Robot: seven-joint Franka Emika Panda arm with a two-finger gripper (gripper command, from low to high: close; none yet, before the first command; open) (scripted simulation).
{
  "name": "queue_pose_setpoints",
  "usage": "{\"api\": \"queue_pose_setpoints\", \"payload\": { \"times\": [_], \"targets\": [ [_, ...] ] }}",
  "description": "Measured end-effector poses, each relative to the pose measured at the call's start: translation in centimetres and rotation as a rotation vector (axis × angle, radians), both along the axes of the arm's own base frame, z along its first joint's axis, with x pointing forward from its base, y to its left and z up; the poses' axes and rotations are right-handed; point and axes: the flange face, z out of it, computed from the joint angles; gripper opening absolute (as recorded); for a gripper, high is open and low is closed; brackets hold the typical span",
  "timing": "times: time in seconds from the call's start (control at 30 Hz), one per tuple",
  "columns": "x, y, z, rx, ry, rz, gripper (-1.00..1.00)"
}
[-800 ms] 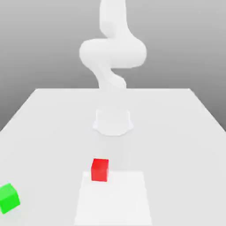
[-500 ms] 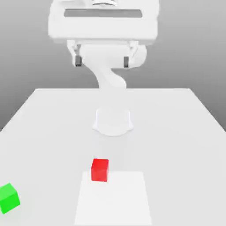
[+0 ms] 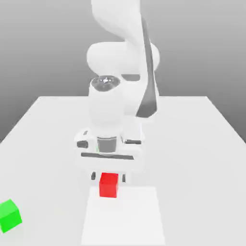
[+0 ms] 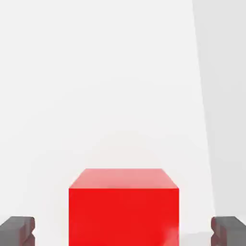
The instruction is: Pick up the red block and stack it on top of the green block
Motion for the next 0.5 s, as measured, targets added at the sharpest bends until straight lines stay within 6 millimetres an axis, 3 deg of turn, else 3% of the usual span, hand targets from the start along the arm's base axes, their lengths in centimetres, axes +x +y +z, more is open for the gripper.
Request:
{"api": "queue_pose_setpoints", "payload": {
  "times": [0.23,0.5],
  "targets": [
    [0.0,0.0,-0.1,0.0,0.0,0.0,-1.0],
    [0.0,0.0,5.6,0.0,0.0,-0.001,-1.0]
  ]
}}
